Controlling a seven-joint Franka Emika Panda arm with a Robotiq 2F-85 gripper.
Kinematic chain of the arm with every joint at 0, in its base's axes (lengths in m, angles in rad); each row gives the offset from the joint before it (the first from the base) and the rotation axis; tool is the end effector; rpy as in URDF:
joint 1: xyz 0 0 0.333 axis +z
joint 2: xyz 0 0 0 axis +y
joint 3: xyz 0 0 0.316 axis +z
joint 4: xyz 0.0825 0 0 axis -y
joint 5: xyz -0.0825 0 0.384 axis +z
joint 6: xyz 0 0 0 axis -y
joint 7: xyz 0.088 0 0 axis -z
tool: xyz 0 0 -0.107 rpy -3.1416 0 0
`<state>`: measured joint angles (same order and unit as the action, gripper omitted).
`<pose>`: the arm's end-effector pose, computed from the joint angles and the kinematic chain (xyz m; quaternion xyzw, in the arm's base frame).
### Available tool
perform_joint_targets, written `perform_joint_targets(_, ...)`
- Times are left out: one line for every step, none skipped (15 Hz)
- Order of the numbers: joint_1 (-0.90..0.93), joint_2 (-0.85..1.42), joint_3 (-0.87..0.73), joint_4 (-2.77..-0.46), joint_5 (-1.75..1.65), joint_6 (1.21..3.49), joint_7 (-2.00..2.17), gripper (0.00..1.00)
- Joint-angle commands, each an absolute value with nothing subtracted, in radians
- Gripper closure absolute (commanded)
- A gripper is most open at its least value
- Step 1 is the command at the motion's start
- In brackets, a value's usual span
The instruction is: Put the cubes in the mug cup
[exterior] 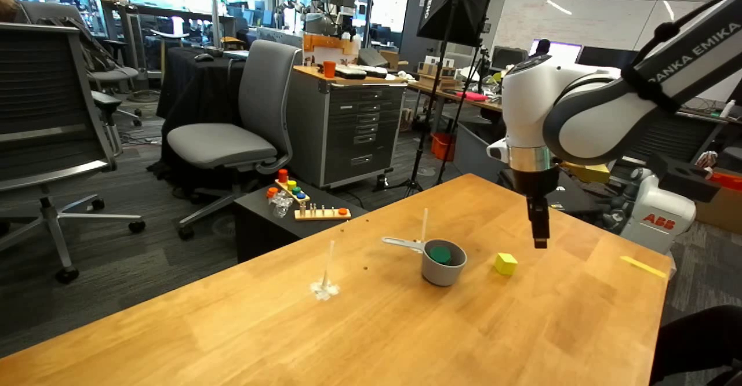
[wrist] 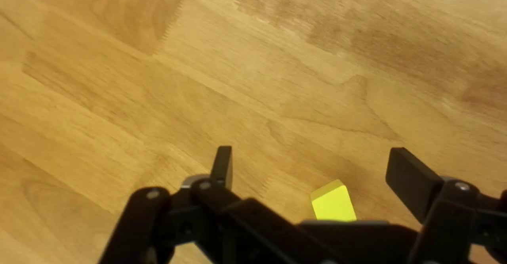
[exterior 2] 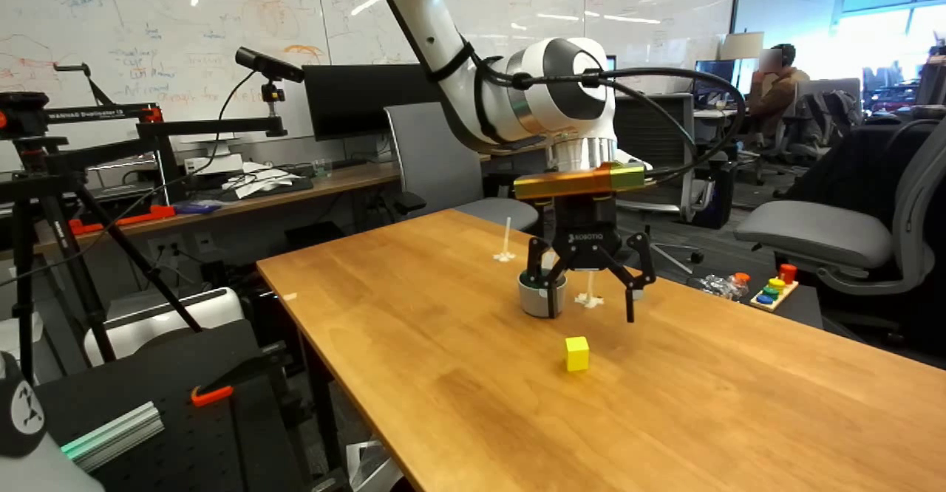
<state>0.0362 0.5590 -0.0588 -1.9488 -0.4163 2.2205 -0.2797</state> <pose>0.5875 -0.0260 0.1716 0.9382 0.2719 -0.1638 0.1376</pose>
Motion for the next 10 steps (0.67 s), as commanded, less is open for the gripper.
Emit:
perform_joint_targets(0.015,0.625,-0.019,-1.872,-0.429,2.186,-0.409,0.0)
perform_joint_targets(0.017,0.638,-0.014,-1.858,-0.433,2.182,-0.435,0.0)
perform_joint_targets(0.019,0.651,-0.008,-1.844,-0.432,2.183,-0.454,0.0)
perform_joint_targets(0.025,0.663,-0.006,-1.83,-0.436,2.183,-0.464,0.0)
perform_joint_targets(0.024,0.675,0.0,-1.816,-0.433,2.183,-0.481,0.0)
perform_joint_targets(0.023,0.688,0.006,-1.802,-0.431,2.18,-0.498,0.0)
perform_joint_targets(0.022,0.7,0.011,-1.79,-0.431,2.177,-0.518,0.0)
perform_joint_targets(0.02,0.71,0.017,-1.781,-0.431,2.176,-0.543,0.0)
perform_joint_targets(0.017,0.717,0.023,-1.774,-0.431,2.175,-0.568,0.0)
perform_joint_targets(0.02,0.725,0.024,-1.766,-0.436,2.173,-0.583,0.0)
